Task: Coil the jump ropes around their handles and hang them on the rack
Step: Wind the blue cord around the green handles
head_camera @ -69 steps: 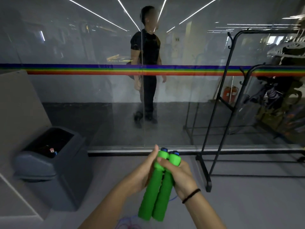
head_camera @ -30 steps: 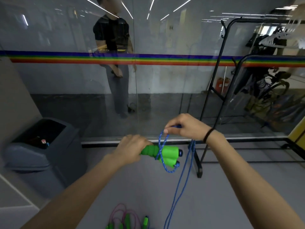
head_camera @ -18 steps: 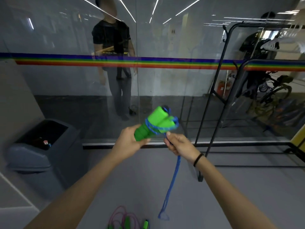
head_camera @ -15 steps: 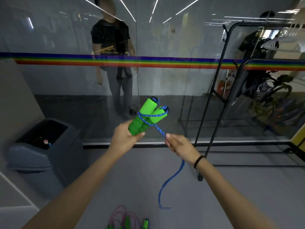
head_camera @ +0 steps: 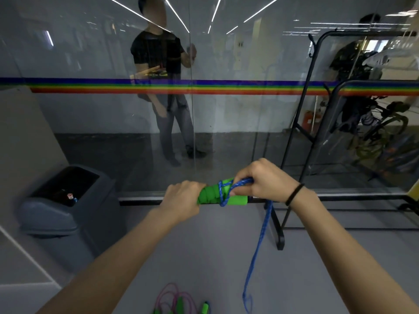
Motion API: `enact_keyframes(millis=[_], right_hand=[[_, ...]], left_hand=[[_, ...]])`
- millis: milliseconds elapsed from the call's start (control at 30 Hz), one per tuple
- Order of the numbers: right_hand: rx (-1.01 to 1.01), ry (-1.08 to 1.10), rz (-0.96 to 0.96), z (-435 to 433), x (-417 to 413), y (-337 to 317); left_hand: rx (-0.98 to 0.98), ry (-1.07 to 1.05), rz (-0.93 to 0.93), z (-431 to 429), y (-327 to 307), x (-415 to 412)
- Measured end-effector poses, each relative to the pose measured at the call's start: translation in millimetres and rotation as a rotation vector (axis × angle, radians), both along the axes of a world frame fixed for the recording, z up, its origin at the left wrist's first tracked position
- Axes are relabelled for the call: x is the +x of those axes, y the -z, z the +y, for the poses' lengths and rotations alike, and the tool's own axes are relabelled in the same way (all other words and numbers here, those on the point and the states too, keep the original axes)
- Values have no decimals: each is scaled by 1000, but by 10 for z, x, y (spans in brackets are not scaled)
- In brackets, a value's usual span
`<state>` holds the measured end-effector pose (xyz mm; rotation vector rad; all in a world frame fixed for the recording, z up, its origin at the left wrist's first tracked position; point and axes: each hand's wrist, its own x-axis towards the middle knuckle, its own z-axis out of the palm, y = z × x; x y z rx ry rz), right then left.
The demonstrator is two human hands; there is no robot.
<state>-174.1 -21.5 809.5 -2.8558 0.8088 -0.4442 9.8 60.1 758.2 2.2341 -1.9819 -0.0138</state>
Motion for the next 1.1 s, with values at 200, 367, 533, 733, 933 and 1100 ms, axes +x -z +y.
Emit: enact_keyframes(millis=[200, 367, 533, 733, 933, 1100], right_hand=[[139, -100, -106, 56, 46, -52], [798, -302, -496, 106, 47, 109], [1029, -49, -707, 141, 158, 635], [584, 60, -112, 255, 76, 667], [189, 23, 132, 247, -34, 265], [286, -28, -196, 37, -36, 67]], left_hand=[[212, 240, 14, 57, -193, 23], [310, 438, 640, 231, -253, -13], [-27, 227, 1197, 222, -257, -11], [-152, -199, 761, 36, -17, 123], [-28, -147, 67, 46, 144, 44], [73, 314, 112, 71, 247, 85]])
